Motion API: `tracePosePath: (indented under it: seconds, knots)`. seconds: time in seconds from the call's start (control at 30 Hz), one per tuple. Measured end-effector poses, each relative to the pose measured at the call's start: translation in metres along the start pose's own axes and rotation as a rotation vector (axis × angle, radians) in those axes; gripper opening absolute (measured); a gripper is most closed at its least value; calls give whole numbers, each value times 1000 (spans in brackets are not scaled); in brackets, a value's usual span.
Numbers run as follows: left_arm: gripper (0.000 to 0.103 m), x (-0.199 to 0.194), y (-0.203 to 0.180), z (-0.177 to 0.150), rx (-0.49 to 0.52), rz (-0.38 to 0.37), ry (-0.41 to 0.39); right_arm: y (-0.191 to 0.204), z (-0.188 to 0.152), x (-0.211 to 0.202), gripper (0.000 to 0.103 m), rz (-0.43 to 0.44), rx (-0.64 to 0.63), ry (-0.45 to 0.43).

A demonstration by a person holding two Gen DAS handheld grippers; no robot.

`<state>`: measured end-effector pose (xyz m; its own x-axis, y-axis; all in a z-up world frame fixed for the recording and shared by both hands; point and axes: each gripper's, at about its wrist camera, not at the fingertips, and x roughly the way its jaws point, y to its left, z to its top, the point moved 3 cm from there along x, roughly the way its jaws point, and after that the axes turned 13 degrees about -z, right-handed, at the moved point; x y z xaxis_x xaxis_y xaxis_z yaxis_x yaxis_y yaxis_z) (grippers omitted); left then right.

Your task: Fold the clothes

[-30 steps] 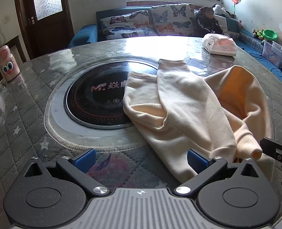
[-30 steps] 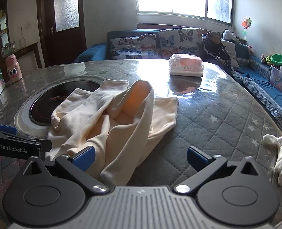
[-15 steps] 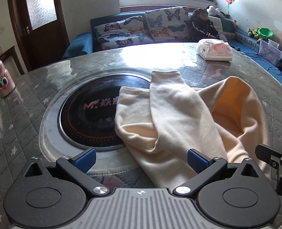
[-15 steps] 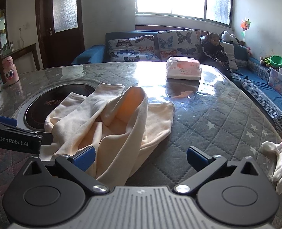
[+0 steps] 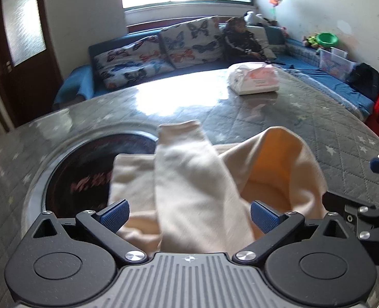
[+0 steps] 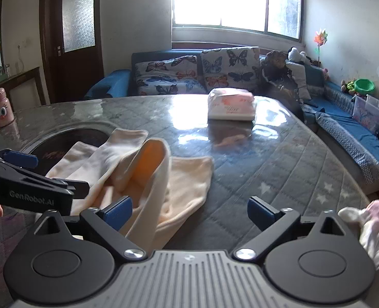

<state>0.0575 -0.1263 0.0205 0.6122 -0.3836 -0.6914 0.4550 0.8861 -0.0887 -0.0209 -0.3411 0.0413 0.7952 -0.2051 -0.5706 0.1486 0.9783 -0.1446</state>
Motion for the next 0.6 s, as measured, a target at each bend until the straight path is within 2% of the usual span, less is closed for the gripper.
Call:
tracePosePath:
  seconds: [0.13,0.23,0.33,0.4,0.43,0.5,0.6]
  knots:
    - [85,19,-1,5,4,-39,29,-6,12,10,89,20,-1,0]
    - [72,31,3,5,-4,-65,55,-5,22,19,85,34,-24,-4]
    - [54,39,7,4,-17,-94,77,-1,32,30,79,49,-54,-3]
    - [38,42,11,2,-23,-108,84,5,36,38,73,62,-82,3]
    - [35,42,12,1,-27,-114,84,10,38,43,71,74,-100,10]
    - [17,39,16,0,-37,-134,78,20,42,52,62,107,-135,27]
    - [9,33,21,1,-52,-150,59,32,45,60,53,135,-182,32]
